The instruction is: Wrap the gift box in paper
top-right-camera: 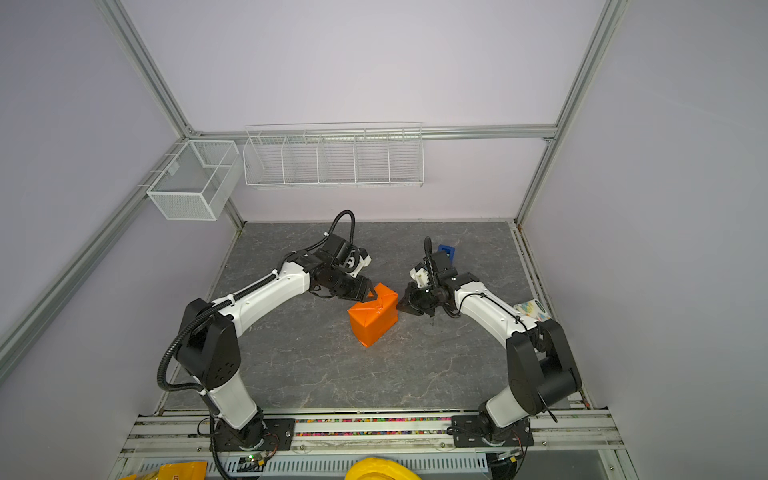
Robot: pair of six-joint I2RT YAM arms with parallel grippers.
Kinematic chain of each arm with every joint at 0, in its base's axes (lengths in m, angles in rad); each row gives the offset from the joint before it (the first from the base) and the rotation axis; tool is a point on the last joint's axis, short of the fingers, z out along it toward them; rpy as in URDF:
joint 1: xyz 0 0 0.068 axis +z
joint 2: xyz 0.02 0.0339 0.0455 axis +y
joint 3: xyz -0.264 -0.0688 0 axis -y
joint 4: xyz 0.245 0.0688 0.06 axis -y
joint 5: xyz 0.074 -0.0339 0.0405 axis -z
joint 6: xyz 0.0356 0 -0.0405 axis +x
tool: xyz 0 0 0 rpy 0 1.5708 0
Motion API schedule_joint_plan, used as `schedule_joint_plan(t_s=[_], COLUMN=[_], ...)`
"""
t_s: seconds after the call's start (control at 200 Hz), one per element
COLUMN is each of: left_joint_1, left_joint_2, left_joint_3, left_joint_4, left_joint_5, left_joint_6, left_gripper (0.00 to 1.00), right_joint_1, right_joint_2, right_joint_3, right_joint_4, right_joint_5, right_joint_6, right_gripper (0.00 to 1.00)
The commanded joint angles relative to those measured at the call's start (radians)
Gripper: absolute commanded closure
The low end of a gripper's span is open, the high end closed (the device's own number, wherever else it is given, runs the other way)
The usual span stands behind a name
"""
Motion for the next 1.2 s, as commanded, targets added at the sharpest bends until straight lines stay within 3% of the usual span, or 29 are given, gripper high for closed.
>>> schedule_joint_plan(t_s=[0.0, 0.425, 0.915, 1.195], left_joint_1=[-0.005, -0.007, -0.014, -0.106], left_joint_2=[-0.045, -0.059, -0.012, 0.021], left_joint_3=[0.047, 0.038, 0.019, 0.13], left_joint_4=[-0.073, -0.091, -0.082, -0.191], left_joint_5=[-0.035, -0.045, -0.036, -0.189], left_joint_6=[0.018, 0.027, 0.044, 0.105], left_gripper=[0.43, 0.43, 0.43, 0.3], right_joint_1=[0.001, 0.019, 0.054, 0.044], right_joint_2=[-0.007, 0.164, 0.211, 0.136], right_joint_3=[0.052, 0.16, 0.154, 0.207], right_joint_4=[0.062, 0.116, -0.035, -0.024], right_joint_5=[-0.048, -0.129, -0.031, -0.043], right_joint_6=[0.029, 0.062, -0.052, -0.041], right_gripper=[0.89, 0.89, 0.9, 0.87])
